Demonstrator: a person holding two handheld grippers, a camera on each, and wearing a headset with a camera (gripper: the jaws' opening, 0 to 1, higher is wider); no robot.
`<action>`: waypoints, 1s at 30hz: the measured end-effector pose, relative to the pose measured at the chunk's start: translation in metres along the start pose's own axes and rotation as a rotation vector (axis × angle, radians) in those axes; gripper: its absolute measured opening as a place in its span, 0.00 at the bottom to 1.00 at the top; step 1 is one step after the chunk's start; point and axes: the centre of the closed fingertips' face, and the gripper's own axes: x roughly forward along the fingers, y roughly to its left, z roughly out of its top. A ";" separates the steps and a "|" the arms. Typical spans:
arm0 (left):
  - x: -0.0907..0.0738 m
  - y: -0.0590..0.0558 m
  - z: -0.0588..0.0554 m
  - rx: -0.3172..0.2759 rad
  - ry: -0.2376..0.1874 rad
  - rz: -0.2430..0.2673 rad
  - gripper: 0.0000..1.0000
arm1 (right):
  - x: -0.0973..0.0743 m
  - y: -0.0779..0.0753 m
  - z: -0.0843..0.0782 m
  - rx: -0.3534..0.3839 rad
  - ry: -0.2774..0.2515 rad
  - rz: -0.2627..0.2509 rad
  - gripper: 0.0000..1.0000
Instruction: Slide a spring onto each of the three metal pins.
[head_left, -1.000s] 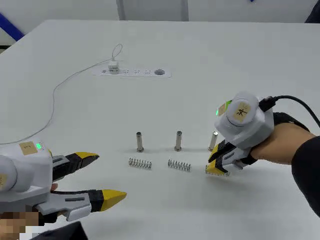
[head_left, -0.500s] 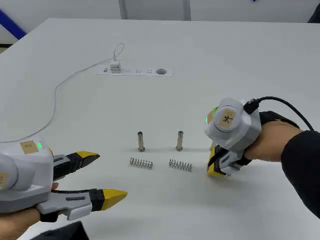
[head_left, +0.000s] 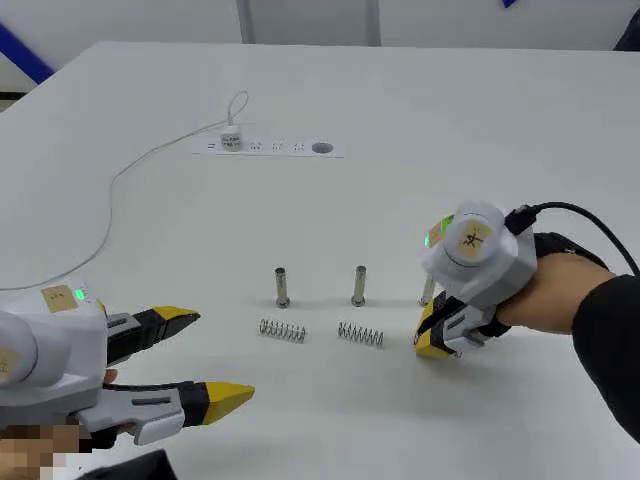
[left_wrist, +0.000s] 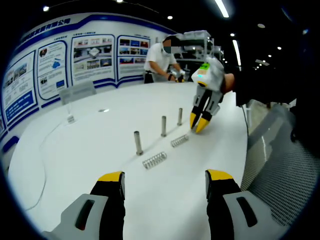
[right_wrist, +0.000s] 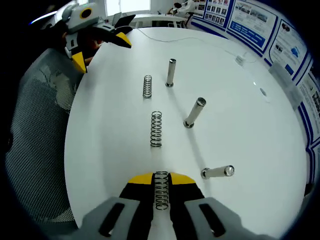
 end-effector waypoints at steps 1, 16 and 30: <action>0.000 0.000 0.000 0.001 0.001 -0.001 0.67 | -0.002 -0.001 0.000 0.010 -0.011 -0.006 0.12; 0.000 0.000 0.000 0.002 -0.002 -0.004 0.67 | -0.020 -0.014 0.002 0.165 -0.163 -0.083 0.12; 0.001 0.000 0.000 0.003 -0.001 0.000 0.67 | -0.029 -0.018 0.002 0.233 -0.240 -0.114 0.12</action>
